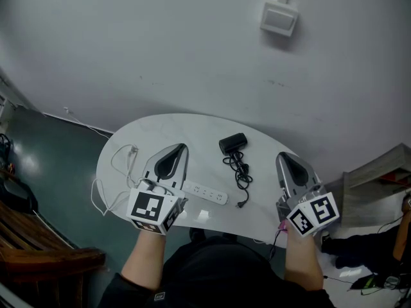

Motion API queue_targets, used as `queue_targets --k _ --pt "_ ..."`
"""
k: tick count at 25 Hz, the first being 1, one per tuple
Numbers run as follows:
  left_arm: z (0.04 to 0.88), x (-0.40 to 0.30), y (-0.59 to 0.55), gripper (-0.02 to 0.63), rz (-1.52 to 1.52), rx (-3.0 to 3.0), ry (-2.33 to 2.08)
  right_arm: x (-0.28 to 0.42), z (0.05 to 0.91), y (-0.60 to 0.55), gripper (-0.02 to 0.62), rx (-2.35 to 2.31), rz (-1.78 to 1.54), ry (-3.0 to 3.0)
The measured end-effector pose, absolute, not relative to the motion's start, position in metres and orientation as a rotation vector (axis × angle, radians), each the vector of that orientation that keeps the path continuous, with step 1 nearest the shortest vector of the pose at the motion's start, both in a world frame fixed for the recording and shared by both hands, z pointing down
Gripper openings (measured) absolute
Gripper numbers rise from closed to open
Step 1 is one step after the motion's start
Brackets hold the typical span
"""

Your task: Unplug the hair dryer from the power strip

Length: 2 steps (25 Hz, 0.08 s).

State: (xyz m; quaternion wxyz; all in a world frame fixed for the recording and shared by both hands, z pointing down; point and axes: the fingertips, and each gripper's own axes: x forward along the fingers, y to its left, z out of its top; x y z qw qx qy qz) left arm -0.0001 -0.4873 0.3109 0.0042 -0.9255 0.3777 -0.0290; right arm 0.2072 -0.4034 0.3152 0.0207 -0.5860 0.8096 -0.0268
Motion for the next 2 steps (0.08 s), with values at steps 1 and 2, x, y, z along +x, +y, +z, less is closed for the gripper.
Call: queue_targets --k 1,2 --pt "0.3124 -0.0008 -0.4868 0.017 -0.092 -2.902 1.186 0.2072 0.3172 -0.4029 0.034 -1.816 -0.093 2.511" --pt "0.314 -0.0014 -0.4862 0.017 -0.094 -2.904 1.189 0.2072 0.3192 -0.4025 0.034 -1.814 -0.102 2.511"
